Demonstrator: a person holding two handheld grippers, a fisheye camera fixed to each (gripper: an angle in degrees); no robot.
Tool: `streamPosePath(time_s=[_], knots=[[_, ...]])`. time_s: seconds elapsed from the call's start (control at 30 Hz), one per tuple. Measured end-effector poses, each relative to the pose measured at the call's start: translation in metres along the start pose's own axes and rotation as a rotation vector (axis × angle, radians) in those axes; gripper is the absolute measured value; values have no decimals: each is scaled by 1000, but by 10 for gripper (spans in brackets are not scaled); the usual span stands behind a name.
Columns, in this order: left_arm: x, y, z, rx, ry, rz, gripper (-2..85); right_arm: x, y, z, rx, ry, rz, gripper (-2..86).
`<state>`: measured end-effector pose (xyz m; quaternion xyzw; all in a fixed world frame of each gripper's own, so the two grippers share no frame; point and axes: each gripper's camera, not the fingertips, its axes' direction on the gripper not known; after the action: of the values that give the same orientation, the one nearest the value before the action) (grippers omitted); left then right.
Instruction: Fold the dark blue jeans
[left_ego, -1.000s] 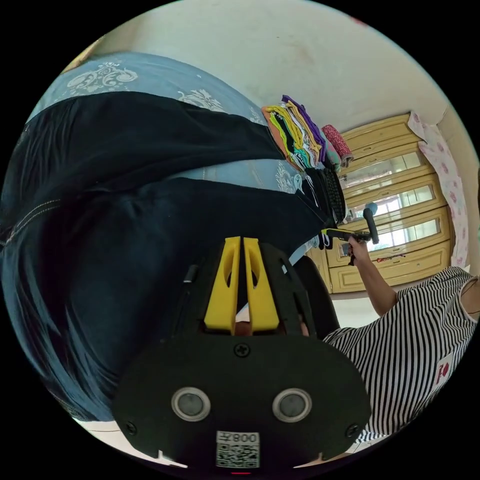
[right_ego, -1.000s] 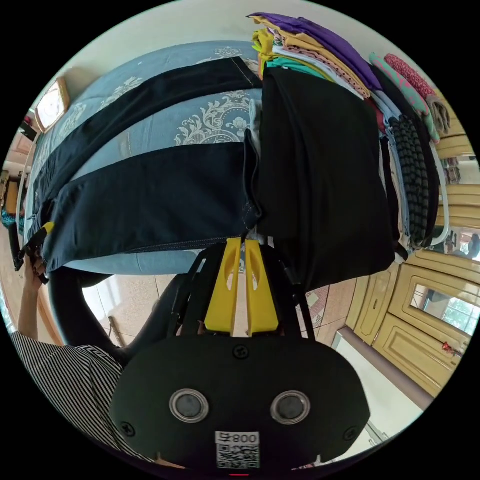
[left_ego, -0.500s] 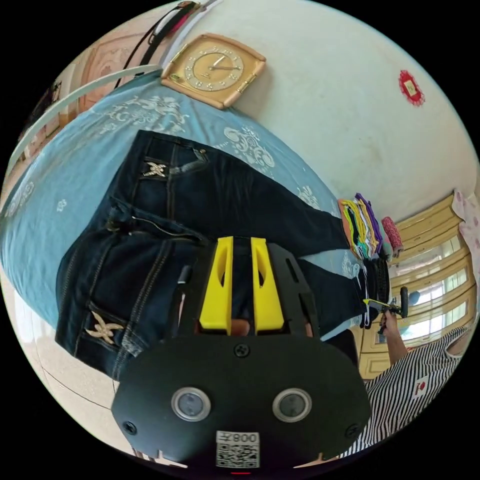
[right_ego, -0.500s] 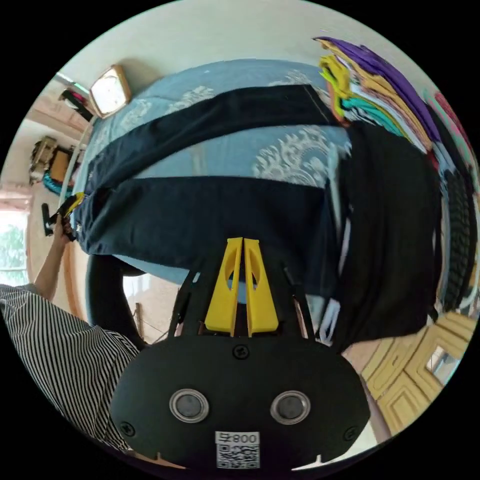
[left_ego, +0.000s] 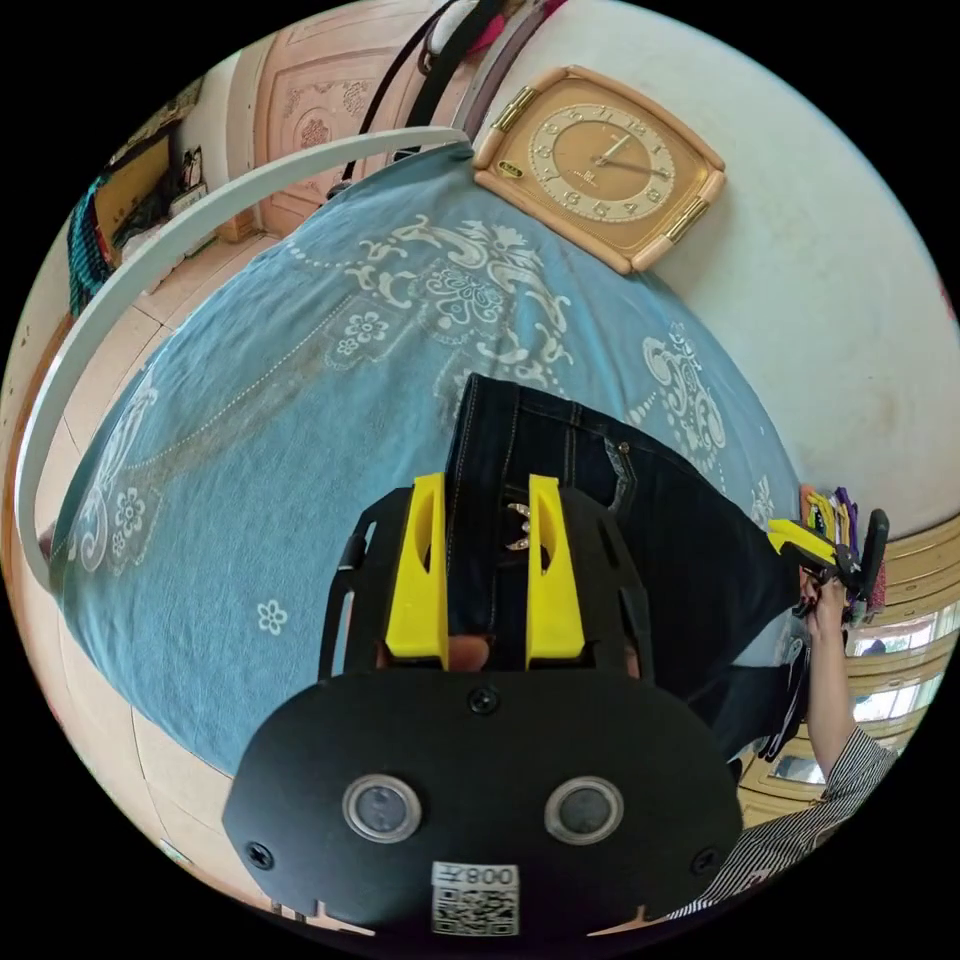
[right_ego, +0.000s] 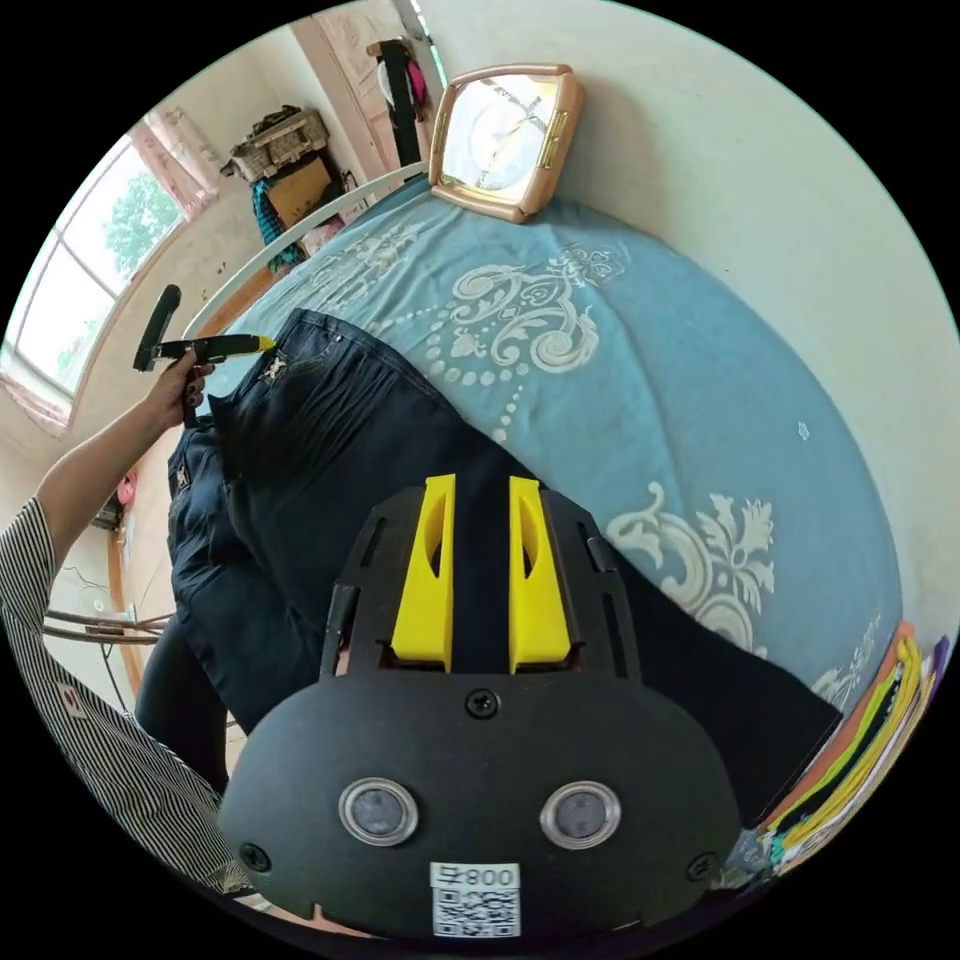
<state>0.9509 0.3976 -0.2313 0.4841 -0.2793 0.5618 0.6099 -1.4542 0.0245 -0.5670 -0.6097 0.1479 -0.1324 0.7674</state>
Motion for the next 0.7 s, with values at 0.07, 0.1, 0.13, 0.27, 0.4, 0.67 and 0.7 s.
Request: streamPosePath(time_s=[0.07,0.1,0.13,0.27,0.4,0.67,0.7], knots=[[-2,-2,3,20,-45,-2,96,-7,-39,24,-60,53,-51,95],[-2,-2,2,29,-55,13,88,-9,-46,30,-80,66,-65,96],[-2,-3,2,34,-58,20,83,-12,-58,44,-125,88,-87,96],[-4,-9,-3,27,-4,48,39,-23,-71,55,-121,133,-151,49],[13,-18,-33,105,-18,99,22,-28,-79,46,-138,158,-190,22],[40,-73,-78,231,38,152,13,10,-119,-25,55,166,-67,22],[45,-84,-69,208,-11,149,12,14,-123,-22,39,162,-54,24]])
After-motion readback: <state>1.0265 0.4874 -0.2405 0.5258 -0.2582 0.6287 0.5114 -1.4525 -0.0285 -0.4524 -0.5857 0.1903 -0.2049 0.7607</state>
